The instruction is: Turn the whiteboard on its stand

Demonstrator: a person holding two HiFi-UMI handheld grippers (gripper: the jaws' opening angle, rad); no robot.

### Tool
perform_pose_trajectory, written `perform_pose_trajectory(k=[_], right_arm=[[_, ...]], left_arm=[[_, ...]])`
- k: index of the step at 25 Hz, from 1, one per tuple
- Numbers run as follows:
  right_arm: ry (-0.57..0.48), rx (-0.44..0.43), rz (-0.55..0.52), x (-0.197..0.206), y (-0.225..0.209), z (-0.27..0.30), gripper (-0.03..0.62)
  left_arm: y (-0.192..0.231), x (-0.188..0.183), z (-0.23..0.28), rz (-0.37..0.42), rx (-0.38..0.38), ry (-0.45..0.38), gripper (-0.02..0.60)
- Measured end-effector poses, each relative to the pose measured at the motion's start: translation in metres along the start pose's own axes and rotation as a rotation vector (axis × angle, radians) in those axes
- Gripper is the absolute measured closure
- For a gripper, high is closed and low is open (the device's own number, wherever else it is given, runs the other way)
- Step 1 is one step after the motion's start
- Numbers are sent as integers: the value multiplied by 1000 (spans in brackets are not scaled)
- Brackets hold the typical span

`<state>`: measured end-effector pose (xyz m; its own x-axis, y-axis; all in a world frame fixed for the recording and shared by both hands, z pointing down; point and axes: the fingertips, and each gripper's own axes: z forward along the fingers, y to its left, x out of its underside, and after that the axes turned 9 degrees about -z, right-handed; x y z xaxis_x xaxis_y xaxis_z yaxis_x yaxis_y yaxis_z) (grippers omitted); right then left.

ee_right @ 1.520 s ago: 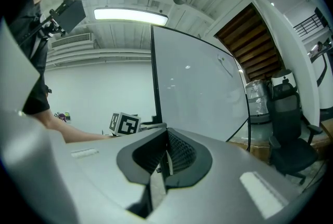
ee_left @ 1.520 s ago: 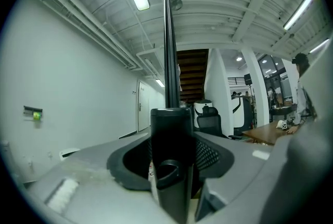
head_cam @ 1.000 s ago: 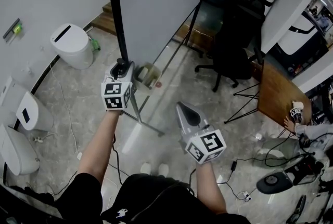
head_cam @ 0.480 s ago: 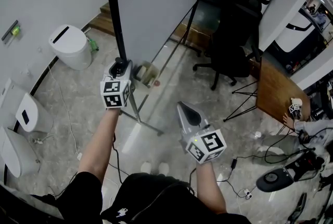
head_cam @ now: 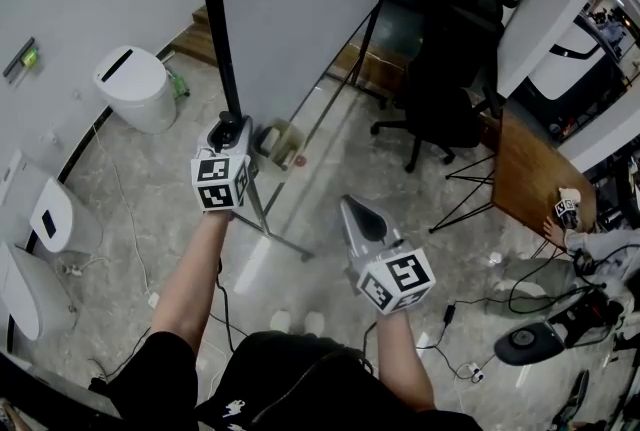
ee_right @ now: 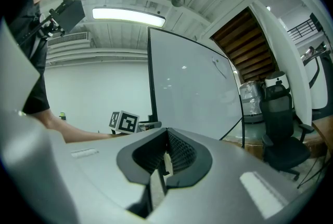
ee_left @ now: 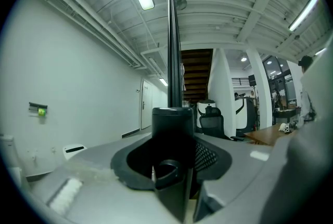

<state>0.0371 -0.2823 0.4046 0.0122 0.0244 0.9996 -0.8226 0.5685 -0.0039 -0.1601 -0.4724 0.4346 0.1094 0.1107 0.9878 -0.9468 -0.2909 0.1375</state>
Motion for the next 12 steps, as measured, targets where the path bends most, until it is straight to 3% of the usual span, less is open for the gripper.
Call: perform_pose_trajectory(k=[12], right_arm=[[-3,-5,1,0,-1,-6,586]], left_arm=[[-9,3,-15,-5,-12,0,401]])
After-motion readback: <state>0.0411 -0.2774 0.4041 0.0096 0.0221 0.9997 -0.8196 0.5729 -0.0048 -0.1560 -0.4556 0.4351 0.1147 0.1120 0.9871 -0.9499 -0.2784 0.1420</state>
